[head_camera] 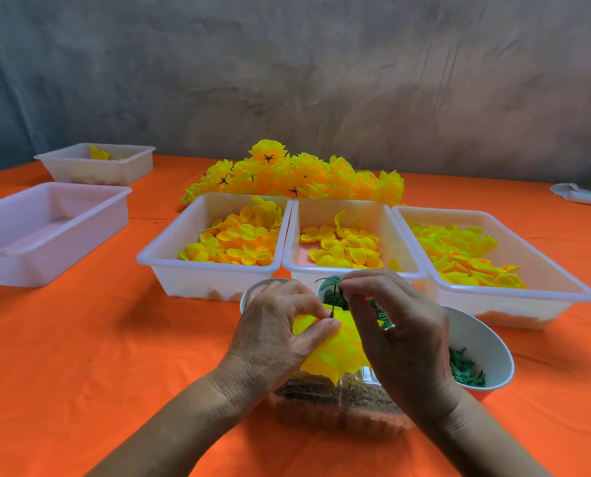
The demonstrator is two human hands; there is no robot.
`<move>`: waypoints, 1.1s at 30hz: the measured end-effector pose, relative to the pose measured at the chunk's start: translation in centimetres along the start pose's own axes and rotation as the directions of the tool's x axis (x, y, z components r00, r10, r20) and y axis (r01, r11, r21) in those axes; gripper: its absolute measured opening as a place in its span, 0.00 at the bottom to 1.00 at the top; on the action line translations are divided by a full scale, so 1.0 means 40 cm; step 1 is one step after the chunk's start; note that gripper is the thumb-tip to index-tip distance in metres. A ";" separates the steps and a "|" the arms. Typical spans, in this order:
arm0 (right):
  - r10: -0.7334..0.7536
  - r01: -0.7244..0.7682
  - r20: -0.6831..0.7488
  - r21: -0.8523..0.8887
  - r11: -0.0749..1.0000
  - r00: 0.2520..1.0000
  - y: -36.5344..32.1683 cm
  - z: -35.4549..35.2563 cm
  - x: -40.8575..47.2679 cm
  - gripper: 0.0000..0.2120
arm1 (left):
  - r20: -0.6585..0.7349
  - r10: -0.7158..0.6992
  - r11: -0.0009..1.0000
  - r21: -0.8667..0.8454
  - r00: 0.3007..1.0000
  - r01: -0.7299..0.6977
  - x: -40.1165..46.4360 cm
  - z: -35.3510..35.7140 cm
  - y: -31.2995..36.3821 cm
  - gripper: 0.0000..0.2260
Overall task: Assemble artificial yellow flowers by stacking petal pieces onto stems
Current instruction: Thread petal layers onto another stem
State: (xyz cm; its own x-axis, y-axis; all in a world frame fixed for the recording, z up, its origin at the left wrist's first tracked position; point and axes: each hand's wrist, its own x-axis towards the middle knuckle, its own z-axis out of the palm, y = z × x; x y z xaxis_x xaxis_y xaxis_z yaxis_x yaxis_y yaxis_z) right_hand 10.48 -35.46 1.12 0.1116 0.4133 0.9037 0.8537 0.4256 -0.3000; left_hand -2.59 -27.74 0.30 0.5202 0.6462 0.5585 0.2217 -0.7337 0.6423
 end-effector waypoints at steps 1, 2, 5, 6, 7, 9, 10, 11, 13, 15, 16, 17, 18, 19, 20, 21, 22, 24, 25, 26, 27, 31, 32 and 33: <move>-0.044 0.044 0.002 -0.031 0.999 0.999 0.004 -0.001 0.001 0.09 | 0.001 0.002 1.000 0.001 1.000 -0.002 0.000 0.000 0.000 0.09; -0.082 0.083 0.006 -0.058 0.995 0.997 0.008 -0.002 0.002 0.09 | 0.002 0.004 1.000 0.003 1.000 -0.004 0.000 0.001 0.000 0.09; -0.150 0.151 0.024 -0.103 0.983 0.988 0.020 -0.006 0.004 0.10 | 0.004 0.002 1.000 0.002 1.000 -0.002 -0.001 0.000 -0.001 0.09; -0.161 0.164 0.029 -0.106 0.981 0.986 0.023 -0.008 0.005 0.10 | 0.005 0.001 1.000 0.002 1.000 -0.001 -0.001 0.000 -0.001 0.09; -0.170 0.173 0.036 -0.104 0.979 0.985 0.025 -0.010 0.006 0.10 | 0.006 0.000 1.000 0.004 1.000 0.000 0.000 0.000 -0.001 0.09; -0.188 0.193 0.055 -0.096 0.977 0.981 0.028 -0.012 0.010 0.10 | 0.006 0.002 1.000 0.007 1.000 -0.002 -0.001 0.000 -0.001 0.09; -0.199 0.204 0.067 -0.088 0.975 0.978 0.030 -0.013 0.013 0.10 | 0.006 0.003 1.000 0.007 1.000 -0.003 -0.001 0.000 -0.001 0.09; -0.211 0.217 0.080 -0.076 0.973 0.974 0.030 -0.015 0.016 0.10 | 0.008 0.002 1.000 0.008 1.000 -0.002 -0.001 0.000 -0.001 0.09; -0.244 0.252 0.109 -0.067 0.966 0.964 0.032 -0.018 0.025 0.12 | 0.012 0.000 1.000 0.008 1.000 0.000 -0.001 -0.001 0.000 0.09; -0.276 0.290 0.141 -0.092 0.953 0.951 0.033 -0.022 0.032 0.13 | 0.010 0.001 1.000 0.007 1.000 -0.001 -0.001 -0.002 0.001 0.09; -0.285 0.302 0.156 -0.104 0.948 0.946 0.034 -0.024 0.034 0.12 | 0.009 0.001 1.000 0.008 1.000 -0.001 -0.001 -0.002 0.001 0.09; -0.291 0.311 0.167 -0.113 0.944 0.942 0.034 -0.025 0.036 0.12 | 0.010 0.000 1.000 0.008 1.000 0.000 -0.001 -0.002 0.002 0.09; -0.296 0.318 0.175 -0.118 0.941 0.939 0.035 -0.027 0.037 0.12 | 0.012 -0.001 1.000 0.009 1.000 0.001 -0.001 -0.003 0.003 0.10; -0.294 0.317 0.180 -0.114 0.942 0.939 0.035 -0.029 0.037 0.12 | 0.013 -0.001 1.000 0.009 1.000 0.001 -0.001 -0.003 0.003 0.10; -0.274 0.294 0.179 -0.095 0.951 0.945 0.035 -0.030 0.037 0.13 | 0.015 0.000 1.000 0.006 1.000 0.000 -0.001 -0.004 0.004 0.10; -0.233 0.245 0.169 -0.060 0.968 0.958 0.034 -0.030 0.038 0.13 | 0.016 0.001 1.000 0.005 1.000 -0.001 -0.001 -0.004 0.004 0.09; -0.179 0.183 0.155 -0.014 0.983 0.972 0.033 -0.031 0.040 0.12 | 0.015 0.001 1.000 0.006 1.000 -0.001 -0.001 -0.004 0.004 0.09; -0.096 0.089 0.138 0.053 0.995 0.986 0.030 -0.030 0.040 0.09 | 0.011 0.001 1.000 0.011 1.000 -0.001 -0.002 -0.004 0.004 0.09; -0.070 0.061 0.136 0.067 0.996 0.988 0.027 -0.028 0.039 0.07 | 0.008 0.002 1.000 0.008 1.000 -0.002 -0.002 -0.004 0.003 0.09; -0.046 0.035 0.133 0.080 0.996 0.990 0.024 -0.027 0.038 0.05 | 0.005 0.002 1.000 0.004 1.000 -0.002 -0.003 -0.004 0.003 0.09; -0.021 0.009 0.127 0.094 0.996 0.992 0.022 -0.026 0.038 0.04 | 0.000 0.004 1.000 0.001 1.000 -0.004 -0.003 -0.003 0.003 0.08; -0.007 -0.005 0.124 0.097 0.995 0.992 0.017 -0.028 0.040 0.04 | -0.003 0.000 1.000 0.000 1.000 0.000 -0.001 -0.003 0.003 0.09; -0.023 0.012 0.126 0.087 0.996 0.992 0.015 -0.027 0.040 0.04 | -0.005 0.001 1.000 -0.002 1.000 -0.001 -0.002 -0.005 0.004 0.09; -0.036 0.026 0.125 0.078 0.997 0.992 0.015 -0.025 0.039 0.04 | -0.014 0.005 1.000 -0.002 1.000 -0.005 -0.002 -0.006 0.006 0.10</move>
State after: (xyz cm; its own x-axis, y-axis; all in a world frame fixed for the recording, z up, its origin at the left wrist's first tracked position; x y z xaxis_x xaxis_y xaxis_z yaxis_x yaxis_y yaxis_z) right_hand 11.68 -35.38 2.67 0.0164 0.4949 0.8688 0.8144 0.4975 -0.2988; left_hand -2.79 -27.94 0.55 0.5095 0.6452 0.5694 0.2173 -0.7367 0.6403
